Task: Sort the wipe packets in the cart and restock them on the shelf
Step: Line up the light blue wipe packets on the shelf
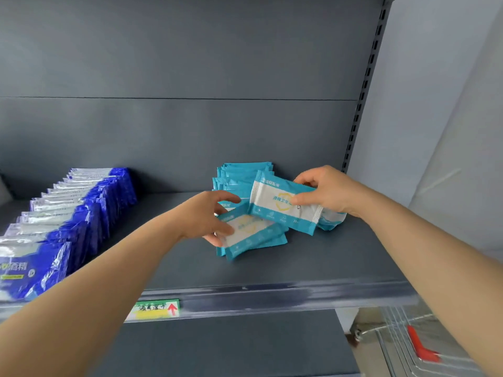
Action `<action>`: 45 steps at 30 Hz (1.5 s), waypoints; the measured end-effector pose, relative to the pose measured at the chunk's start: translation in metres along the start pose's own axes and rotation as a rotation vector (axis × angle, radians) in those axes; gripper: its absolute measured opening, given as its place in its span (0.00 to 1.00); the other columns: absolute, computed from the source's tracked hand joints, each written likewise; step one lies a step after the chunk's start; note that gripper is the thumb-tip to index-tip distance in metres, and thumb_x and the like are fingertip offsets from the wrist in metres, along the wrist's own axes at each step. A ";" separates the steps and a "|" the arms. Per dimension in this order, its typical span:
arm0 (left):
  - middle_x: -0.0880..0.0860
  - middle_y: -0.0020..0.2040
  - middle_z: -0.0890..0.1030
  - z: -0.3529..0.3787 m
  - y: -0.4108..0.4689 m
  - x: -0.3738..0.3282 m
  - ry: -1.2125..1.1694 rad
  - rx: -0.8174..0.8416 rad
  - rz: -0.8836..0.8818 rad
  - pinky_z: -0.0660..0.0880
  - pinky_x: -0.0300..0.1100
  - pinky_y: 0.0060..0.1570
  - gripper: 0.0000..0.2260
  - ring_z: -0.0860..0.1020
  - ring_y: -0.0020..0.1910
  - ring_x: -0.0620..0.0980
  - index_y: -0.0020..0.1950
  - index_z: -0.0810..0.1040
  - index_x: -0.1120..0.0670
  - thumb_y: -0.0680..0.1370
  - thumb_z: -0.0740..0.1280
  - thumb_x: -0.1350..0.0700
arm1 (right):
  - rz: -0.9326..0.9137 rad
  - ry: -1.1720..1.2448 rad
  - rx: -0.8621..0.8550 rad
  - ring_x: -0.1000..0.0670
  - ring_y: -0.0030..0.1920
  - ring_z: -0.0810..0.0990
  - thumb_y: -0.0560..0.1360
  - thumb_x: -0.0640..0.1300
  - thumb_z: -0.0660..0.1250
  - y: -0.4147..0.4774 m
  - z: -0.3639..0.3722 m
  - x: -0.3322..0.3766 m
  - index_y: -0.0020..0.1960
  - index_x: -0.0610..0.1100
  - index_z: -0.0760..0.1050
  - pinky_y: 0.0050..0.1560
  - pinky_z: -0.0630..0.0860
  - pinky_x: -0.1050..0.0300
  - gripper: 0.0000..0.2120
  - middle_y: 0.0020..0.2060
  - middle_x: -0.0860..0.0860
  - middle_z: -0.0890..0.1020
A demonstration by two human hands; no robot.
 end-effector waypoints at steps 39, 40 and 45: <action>0.47 0.58 0.62 0.037 0.023 0.033 0.110 -0.631 0.036 0.72 0.50 0.59 0.31 0.68 0.58 0.50 0.54 0.64 0.50 0.62 0.81 0.48 | 0.174 0.428 -0.146 0.50 0.43 0.85 0.71 0.40 0.74 -0.003 -0.024 -0.067 0.53 0.43 0.80 0.47 0.80 0.52 0.11 0.44 0.49 0.86; 0.47 0.58 0.62 0.038 0.021 0.032 0.113 -0.643 0.049 0.72 0.48 0.57 0.29 0.68 0.57 0.50 0.52 0.65 0.51 0.62 0.81 0.48 | 0.145 0.417 -0.110 0.50 0.42 0.85 0.70 0.40 0.74 -0.005 -0.021 -0.061 0.52 0.43 0.81 0.47 0.80 0.52 0.11 0.43 0.49 0.86; 0.51 0.64 0.66 0.038 0.015 0.032 0.086 -0.626 0.111 0.68 0.39 0.57 0.13 0.68 0.57 0.47 0.41 0.76 0.53 0.66 0.79 0.55 | 0.135 0.306 -0.021 0.50 0.43 0.85 0.70 0.40 0.74 0.003 0.005 -0.042 0.47 0.47 0.81 0.50 0.81 0.51 0.07 0.43 0.51 0.86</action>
Point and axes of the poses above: each hand's wrist, its own y-axis towards the middle knuckle, its own z-axis out of the palm, x = y × z, the point moved 1 cm from there along y, towards the middle knuckle
